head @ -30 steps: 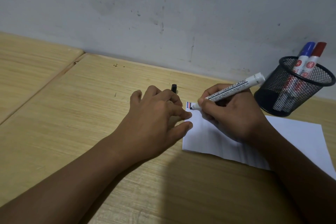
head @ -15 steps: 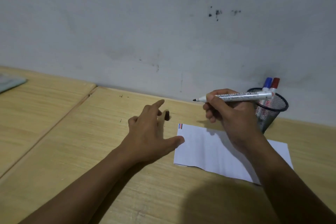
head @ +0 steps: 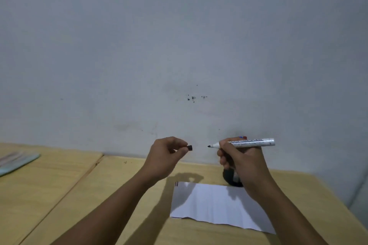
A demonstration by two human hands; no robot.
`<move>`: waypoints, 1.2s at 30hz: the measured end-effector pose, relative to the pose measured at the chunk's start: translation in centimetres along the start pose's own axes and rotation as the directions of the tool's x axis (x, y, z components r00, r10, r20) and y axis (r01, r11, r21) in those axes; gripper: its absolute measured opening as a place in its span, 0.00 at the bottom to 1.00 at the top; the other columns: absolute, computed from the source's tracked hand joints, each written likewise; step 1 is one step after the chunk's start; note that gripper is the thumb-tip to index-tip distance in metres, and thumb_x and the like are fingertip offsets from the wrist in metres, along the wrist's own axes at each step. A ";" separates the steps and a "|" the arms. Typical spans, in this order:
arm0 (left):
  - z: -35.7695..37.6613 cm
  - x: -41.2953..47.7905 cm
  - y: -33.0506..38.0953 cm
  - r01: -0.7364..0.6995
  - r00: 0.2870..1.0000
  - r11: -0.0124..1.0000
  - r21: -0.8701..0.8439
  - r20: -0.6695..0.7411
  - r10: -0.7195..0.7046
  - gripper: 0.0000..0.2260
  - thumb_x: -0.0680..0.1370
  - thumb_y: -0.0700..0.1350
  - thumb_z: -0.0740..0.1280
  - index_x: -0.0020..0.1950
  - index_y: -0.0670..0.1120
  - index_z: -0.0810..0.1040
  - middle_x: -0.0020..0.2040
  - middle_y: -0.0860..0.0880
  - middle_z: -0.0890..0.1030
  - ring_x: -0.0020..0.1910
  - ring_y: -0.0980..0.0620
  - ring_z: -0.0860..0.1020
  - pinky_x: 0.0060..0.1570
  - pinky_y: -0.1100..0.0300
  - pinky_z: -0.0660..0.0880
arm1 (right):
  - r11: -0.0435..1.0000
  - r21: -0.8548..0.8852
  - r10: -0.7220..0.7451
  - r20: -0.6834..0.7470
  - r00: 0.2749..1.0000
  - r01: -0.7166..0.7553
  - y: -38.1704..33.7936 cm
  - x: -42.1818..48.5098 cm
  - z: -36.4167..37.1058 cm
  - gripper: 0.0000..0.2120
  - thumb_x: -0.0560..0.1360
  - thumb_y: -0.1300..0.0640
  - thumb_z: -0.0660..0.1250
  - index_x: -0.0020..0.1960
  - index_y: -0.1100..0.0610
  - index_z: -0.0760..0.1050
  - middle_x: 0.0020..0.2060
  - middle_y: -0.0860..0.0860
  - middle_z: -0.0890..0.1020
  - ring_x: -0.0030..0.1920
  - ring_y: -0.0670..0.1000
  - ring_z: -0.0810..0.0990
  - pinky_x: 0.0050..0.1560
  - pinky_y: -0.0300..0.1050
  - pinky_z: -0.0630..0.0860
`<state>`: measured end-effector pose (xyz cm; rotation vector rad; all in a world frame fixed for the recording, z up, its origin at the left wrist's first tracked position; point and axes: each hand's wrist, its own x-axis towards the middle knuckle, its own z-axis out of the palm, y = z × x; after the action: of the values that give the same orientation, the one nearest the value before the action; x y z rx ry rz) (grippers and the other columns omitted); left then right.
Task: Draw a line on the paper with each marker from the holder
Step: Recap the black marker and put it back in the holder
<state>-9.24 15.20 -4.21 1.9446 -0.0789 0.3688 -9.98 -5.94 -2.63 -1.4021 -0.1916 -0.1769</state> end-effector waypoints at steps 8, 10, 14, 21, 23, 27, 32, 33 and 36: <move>0.4 -2.4 8.9 -0.135 0.981 0.967 -0.216 0.106 0.161 0.07 0.76 0.41 0.71 0.52 0.46 0.86 0.44 0.47 0.87 0.35 0.59 0.76 0.33 0.71 0.71 | 0.993 0.015 -0.115 0.041 0.993 0.114 -5.8 -1.4 -0.5 0.06 0.77 0.63 0.69 0.45 0.67 0.81 0.32 0.58 0.82 0.30 0.54 0.77 0.32 0.46 0.73; 0.5 -2.9 10.1 -0.160 0.972 0.961 -0.228 0.135 0.193 0.07 0.76 0.40 0.71 0.53 0.45 0.85 0.41 0.51 0.86 0.34 0.60 0.76 0.33 0.71 0.71 | 0.990 -0.013 -0.141 0.052 0.989 0.142 -6.8 -1.9 -0.8 0.08 0.77 0.63 0.69 0.47 0.69 0.80 0.32 0.58 0.82 0.31 0.53 0.77 0.32 0.45 0.74; 0.5 -3.5 11.7 -0.227 0.946 0.951 -0.208 0.184 0.266 0.08 0.75 0.39 0.72 0.53 0.43 0.85 0.42 0.51 0.87 0.37 0.61 0.80 0.38 0.68 0.74 | 0.984 -0.043 -0.166 0.086 0.982 0.170 -8.3 -2.8 -1.2 0.08 0.77 0.62 0.70 0.46 0.67 0.82 0.32 0.57 0.82 0.31 0.52 0.77 0.31 0.44 0.74; 1.5 -3.5 12.6 -0.477 0.879 0.878 0.037 0.006 0.477 0.05 0.69 0.44 0.78 0.43 0.52 0.87 0.36 0.56 0.84 0.34 0.61 0.75 0.33 0.70 0.68 | 0.982 -0.076 -0.166 0.080 0.983 0.172 -8.9 -3.3 -1.5 0.11 0.77 0.54 0.71 0.42 0.62 0.82 0.30 0.54 0.80 0.29 0.50 0.75 0.31 0.43 0.72; 2.1 -3.5 12.4 -0.556 0.824 0.823 0.118 -0.053 0.564 0.06 0.69 0.44 0.79 0.44 0.52 0.87 0.36 0.55 0.83 0.37 0.60 0.75 0.36 0.73 0.67 | 0.985 -0.076 -0.153 0.035 0.988 0.155 -8.8 -3.2 -1.5 0.12 0.77 0.52 0.71 0.40 0.60 0.81 0.28 0.52 0.79 0.27 0.49 0.74 0.29 0.41 0.71; 3.0 -3.2 12.2 -0.710 0.661 0.650 0.272 -0.062 0.748 0.07 0.68 0.42 0.79 0.45 0.49 0.86 0.35 0.55 0.81 0.38 0.59 0.74 0.38 0.73 0.68 | 0.996 -0.018 -0.089 -0.019 0.996 0.089 -8.1 -2.7 -1.4 0.15 0.77 0.50 0.70 0.40 0.61 0.81 0.26 0.51 0.73 0.25 0.47 0.68 0.28 0.40 0.65; 4.0 -2.6 11.8 -0.749 0.583 0.534 0.392 0.007 0.813 0.06 0.69 0.40 0.78 0.45 0.46 0.85 0.33 0.52 0.80 0.38 0.53 0.72 0.36 0.65 0.68 | 0.997 0.075 -0.001 -0.048 0.999 0.005 -7.2 -1.7 -1.4 0.15 0.77 0.50 0.71 0.36 0.58 0.79 0.25 0.50 0.70 0.24 0.47 0.63 0.29 0.43 0.60; 4.1 -2.4 11.7 -0.747 0.581 0.526 0.406 0.015 0.814 0.06 0.70 0.40 0.78 0.45 0.46 0.85 0.33 0.51 0.79 0.38 0.53 0.72 0.36 0.64 0.69 | 0.997 0.074 0.002 -0.046 0.999 0.001 -7.0 -1.5 -1.5 0.15 0.77 0.50 0.71 0.36 0.58 0.79 0.25 0.50 0.69 0.24 0.47 0.62 0.29 0.43 0.59; 4.4 -2.2 11.2 -0.751 0.563 0.494 0.438 0.032 0.826 0.06 0.70 0.39 0.77 0.45 0.46 0.85 0.33 0.51 0.78 0.39 0.52 0.71 0.35 0.61 0.69 | 0.998 0.067 0.002 -0.049 0.999 0.001 -6.4 -1.1 -1.6 0.15 0.77 0.51 0.71 0.36 0.59 0.79 0.25 0.51 0.68 0.23 0.47 0.61 0.26 0.40 0.59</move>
<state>-12.88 6.52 3.57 2.1668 -0.8866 1.2830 -12.52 -8.49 3.03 -1.3294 -0.1553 -0.2022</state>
